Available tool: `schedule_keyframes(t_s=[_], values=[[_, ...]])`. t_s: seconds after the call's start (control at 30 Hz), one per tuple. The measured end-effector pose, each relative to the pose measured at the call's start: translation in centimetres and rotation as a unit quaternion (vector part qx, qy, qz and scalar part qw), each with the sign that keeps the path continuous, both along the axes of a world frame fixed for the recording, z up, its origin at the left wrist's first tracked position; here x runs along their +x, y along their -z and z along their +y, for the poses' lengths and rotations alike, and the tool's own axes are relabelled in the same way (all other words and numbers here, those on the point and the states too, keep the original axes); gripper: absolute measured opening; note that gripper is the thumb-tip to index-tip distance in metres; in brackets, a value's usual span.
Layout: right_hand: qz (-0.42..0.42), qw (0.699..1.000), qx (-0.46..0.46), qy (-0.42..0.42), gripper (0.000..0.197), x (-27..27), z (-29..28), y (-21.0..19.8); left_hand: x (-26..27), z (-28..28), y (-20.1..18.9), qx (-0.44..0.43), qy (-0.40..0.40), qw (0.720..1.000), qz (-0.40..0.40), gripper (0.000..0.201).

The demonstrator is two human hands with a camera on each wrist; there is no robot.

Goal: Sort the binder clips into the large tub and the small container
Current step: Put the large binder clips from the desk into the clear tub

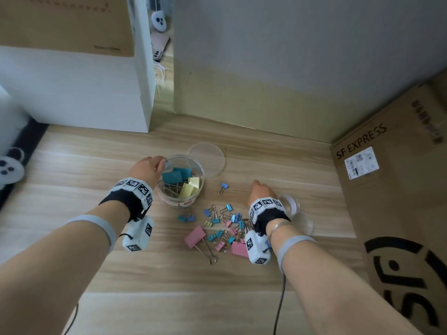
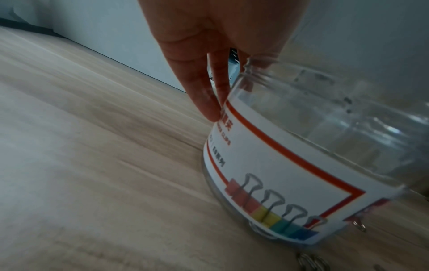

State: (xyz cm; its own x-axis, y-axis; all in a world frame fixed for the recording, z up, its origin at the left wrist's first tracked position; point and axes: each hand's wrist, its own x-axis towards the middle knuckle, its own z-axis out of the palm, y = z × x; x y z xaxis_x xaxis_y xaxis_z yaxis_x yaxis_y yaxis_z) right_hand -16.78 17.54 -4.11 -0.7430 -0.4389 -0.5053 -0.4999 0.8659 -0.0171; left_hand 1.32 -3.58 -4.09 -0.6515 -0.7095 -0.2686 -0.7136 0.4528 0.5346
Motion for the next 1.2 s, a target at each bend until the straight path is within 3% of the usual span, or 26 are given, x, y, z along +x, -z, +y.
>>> schedule_keyframes(t_s=[0.17, 0.4, 0.5, 0.6, 0.77, 1.03, 1.1, 1.2], values=[[0.003, 1.0, 0.021, 0.018, 0.048, 0.0, 1.2, 2.1, 0.0, 0.1, 0.1, -0.005, -0.005, 1.0, 0.007, 0.038], [-0.062, 0.997, -0.041, 0.027, 0.027, -1.0, 0.9, 1.7, 0.0, 0.3, 0.1, -0.008, -0.011, 1.0, 0.005, 0.037], [-0.07, 0.989, -0.118, 0.054, 0.018, -0.8, -0.3, -0.1, 0.0, 0.7, 0.0, -0.005, -0.024, 0.999, 0.021, 0.035], [-0.054, 0.973, -0.221, 0.04, 0.02, 0.0, -2.8, -3.3, -0.1, 1.1, -0.2, 0.002, -0.027, 0.999, 0.02, 0.035], [-0.158, 0.907, -0.389, 0.038, 0.021, 3.3, -8.4, -8.1, 0.1, 1.0, -0.3, 0.007, -0.029, 0.999, 0.013, 0.036], [-0.244, 0.914, -0.308, 0.098, 0.011, 8.1, -11.7, -2.7, 0.8, 0.9, -0.1, 0.013, -0.032, 0.999, 0.005, 0.035], [-0.238, 0.938, -0.248, 0.044, 0.016, 8.2, -12.0, -2.0, 0.9, 1.1, -0.2, 0.007, -0.034, 0.999, 0.003, 0.036], [-0.146, 0.969, -0.185, -0.074, 0.028, 7.9, -11.8, -2.2, 1.0, 2.2, -0.7, -0.008, -0.035, 0.999, 0.014, 0.037]])
